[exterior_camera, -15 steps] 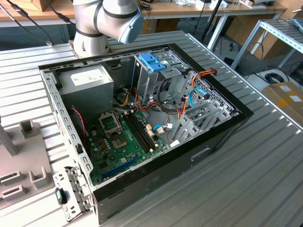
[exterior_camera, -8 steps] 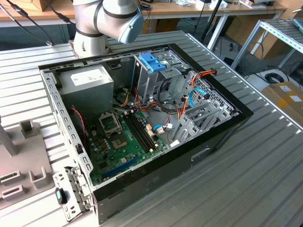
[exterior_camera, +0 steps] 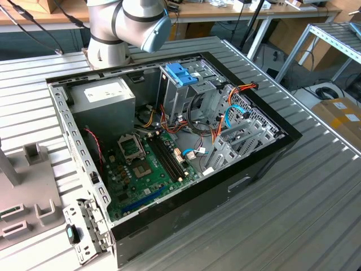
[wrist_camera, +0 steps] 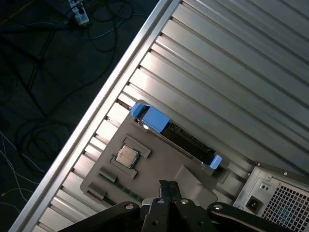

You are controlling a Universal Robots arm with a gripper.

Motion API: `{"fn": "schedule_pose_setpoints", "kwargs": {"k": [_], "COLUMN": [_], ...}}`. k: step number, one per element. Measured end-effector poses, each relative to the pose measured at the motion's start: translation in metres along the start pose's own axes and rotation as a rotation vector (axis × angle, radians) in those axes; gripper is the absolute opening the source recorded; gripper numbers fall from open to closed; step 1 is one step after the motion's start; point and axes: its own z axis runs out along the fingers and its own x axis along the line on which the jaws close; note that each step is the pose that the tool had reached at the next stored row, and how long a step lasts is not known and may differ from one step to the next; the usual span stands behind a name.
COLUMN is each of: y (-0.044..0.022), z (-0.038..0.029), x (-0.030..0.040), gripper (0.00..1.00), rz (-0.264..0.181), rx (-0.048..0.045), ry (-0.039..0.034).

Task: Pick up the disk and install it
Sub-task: 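Pick up the disk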

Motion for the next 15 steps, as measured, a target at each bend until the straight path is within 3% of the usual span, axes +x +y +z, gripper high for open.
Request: {"fn": "schedule_pose_setpoints", "kwargs": {"k": [15], "y": [0.0000], "z": [0.0000], "x": [0.0000], "gripper": [0.10], "rz": [-0.090], "rx": [-0.0022], "ry": [0.0040]}}
